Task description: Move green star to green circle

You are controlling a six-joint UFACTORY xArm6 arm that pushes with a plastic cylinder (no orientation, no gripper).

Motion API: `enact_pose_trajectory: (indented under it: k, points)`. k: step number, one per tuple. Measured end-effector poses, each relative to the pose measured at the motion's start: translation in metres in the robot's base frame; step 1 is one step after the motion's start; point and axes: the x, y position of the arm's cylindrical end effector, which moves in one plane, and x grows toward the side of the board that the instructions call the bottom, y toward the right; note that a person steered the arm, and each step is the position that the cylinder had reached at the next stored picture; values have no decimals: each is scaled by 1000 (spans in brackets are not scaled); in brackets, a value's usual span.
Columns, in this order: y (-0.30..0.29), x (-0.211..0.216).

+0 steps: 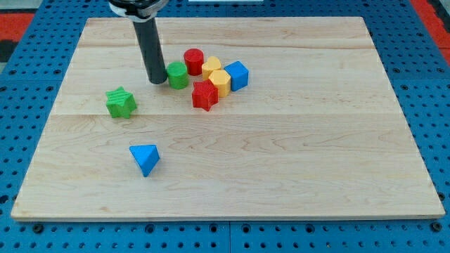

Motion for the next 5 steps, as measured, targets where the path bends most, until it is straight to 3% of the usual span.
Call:
enact_pose_trajectory:
  k: [2,3,5]
  points:
    - [-37,26]
    - [29,35]
    - [-46,115]
